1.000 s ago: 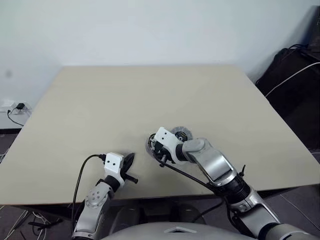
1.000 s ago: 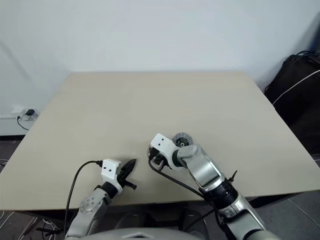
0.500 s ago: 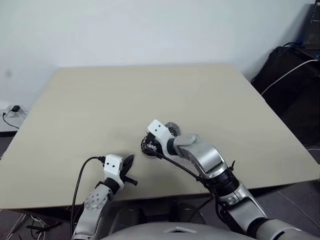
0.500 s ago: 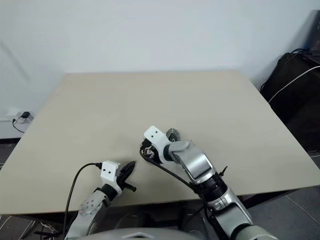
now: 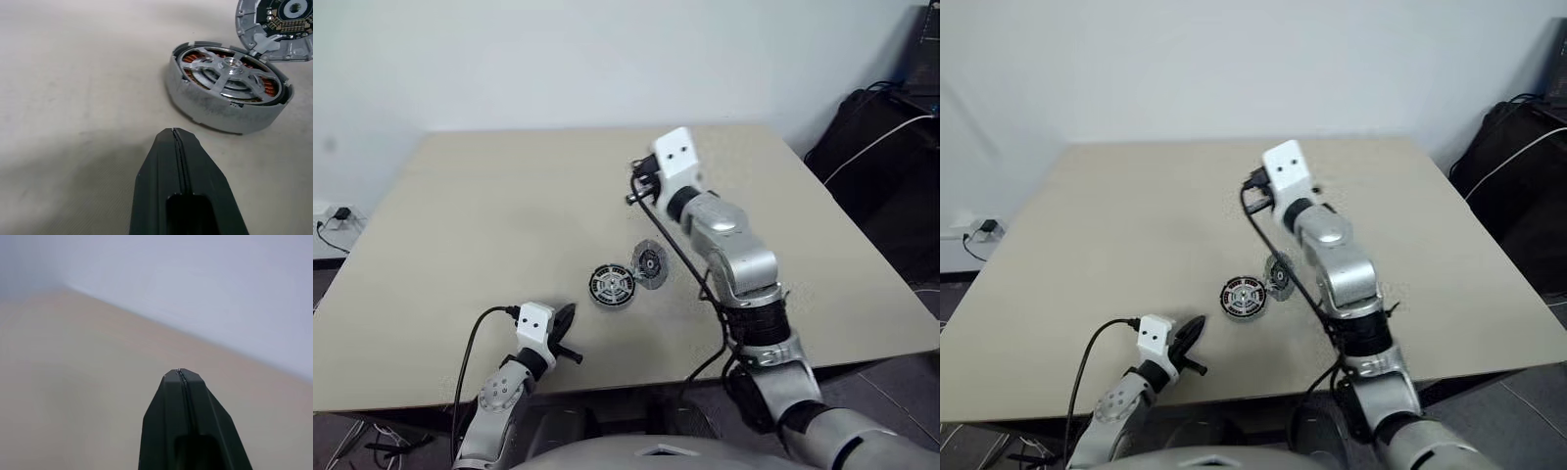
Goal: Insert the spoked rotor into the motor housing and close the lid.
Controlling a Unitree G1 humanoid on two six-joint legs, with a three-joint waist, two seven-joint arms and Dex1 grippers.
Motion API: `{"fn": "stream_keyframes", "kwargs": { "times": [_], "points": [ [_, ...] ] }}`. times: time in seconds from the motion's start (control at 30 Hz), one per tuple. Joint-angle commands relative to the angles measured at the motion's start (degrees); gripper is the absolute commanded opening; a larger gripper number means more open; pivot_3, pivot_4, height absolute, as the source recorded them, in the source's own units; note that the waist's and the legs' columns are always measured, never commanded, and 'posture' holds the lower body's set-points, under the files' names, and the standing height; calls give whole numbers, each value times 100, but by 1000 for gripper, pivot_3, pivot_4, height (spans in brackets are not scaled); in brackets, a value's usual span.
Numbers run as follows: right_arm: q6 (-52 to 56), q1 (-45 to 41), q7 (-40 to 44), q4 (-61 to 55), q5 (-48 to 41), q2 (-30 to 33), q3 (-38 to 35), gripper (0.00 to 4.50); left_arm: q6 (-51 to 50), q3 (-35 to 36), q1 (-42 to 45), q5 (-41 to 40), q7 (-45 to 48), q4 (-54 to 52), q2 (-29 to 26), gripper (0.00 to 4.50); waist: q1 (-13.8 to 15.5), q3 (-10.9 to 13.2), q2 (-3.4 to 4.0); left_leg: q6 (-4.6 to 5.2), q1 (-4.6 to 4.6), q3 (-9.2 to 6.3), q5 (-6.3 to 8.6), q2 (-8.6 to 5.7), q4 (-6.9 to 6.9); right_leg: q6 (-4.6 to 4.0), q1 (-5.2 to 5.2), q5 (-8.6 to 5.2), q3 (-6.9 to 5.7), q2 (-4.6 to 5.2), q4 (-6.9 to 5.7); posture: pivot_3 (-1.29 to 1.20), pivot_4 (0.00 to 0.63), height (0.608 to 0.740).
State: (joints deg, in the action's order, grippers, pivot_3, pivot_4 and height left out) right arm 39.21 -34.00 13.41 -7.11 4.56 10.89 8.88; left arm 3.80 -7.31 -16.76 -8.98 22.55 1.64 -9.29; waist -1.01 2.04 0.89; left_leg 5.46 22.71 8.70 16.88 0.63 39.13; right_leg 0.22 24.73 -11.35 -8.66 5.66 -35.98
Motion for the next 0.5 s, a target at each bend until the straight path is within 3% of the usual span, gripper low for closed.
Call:
{"fn": "stream_keyframes", "kwargs": {
  "times": [0.03, 0.17, 0.3, 0.5],
  "points": [
    [-255, 205, -137, 182, 635, 547, 260, 16, 10, -8, 84, 48, 5, -269, -14, 0, -24, -1, -1, -2, 1, 2, -1, 3, -4, -4, -4, -2, 0, -3, -3, 0, 0, 740],
    [-180, 714, 365, 90, 880, 1255, 644, 16, 8, -8, 78, 64, -2, -287, -27, 0, -66, 0, 1, -11, -1, 5, -7, 21, -15, -5, -1, -4, -3, -20, -7, 0, 0, 740],
    [445, 1205, 1388, -395, 718, 1822, 1115, 16, -26, -4, 90, 59, 14, -313, -52, 0, -81, 0, 2, -20, -10, 3, -13, 39, -14, -17, -2, -13, -7, -33, -11, 0, 0, 740],
    [810, 1471, 2248, -915, 102, 1866, 1200, 16, -90, -13, 172, 46, 93, -316, -115, 0, -54, 3, 4, 11, -16, -11, 4, 55, 10, -27, 4, -18, -35, -27, -11, 0, 0, 740]
  ]
}}
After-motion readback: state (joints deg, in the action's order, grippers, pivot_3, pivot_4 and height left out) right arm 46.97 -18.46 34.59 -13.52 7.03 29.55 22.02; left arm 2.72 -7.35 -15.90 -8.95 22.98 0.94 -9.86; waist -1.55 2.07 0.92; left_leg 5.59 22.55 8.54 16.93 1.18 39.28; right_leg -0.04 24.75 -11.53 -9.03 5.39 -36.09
